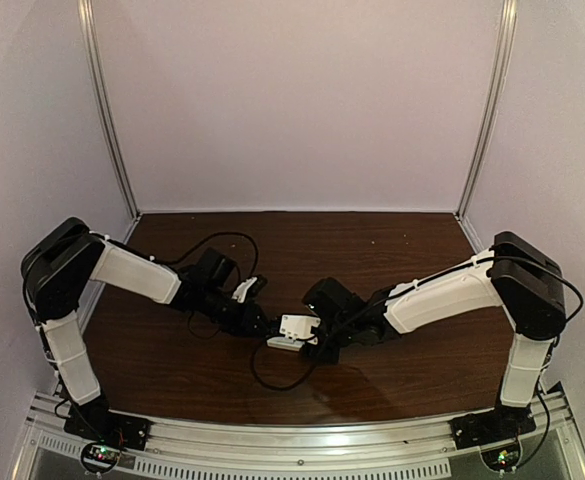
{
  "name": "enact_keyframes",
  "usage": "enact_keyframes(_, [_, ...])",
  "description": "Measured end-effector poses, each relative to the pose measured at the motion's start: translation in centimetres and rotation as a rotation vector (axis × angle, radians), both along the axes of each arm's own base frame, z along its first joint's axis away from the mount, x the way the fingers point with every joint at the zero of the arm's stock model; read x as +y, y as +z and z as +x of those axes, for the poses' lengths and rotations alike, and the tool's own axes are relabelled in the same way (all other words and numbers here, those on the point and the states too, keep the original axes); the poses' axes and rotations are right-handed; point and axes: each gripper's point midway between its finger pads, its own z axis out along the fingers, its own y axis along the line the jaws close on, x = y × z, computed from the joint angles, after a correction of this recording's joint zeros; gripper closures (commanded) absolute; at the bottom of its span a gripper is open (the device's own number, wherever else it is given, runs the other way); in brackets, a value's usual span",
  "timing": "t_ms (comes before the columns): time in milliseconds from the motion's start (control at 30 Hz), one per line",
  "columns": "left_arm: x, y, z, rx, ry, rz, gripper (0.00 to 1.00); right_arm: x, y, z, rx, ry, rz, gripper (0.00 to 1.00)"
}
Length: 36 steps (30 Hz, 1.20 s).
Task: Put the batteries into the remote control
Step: Press the battery cover on the remote control without the battery cover.
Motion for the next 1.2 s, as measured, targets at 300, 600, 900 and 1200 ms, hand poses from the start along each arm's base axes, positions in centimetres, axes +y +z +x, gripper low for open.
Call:
enact_keyframes(300, [-0.31, -0.13, -0.11, -0.022, -0.009, 0.056, 0.83, 0.01, -0.03, 0.00, 0.003, -0.003, -0.002, 0.75])
enact_keyframes(600, [-0.40, -0.06, 0.07, -0.028, -0.001, 0.090, 0.91, -0.01, -0.06, 0.00, 0.011, -0.014, 0.000, 0.80])
enact_keyframes(900, [-0.54, -0.05, 0.07, -0.009, 0.026, 0.104, 0.97, 0.00, -0.08, 0.01, 0.017, -0.021, 0.001, 0.92])
enact_keyframes(1200, [-0.62, -0.09, 0.08, 0.011, 0.045, 0.104, 1.00, 0.01, -0.07, 0.02, 0.021, -0.029, 0.005, 0.99])
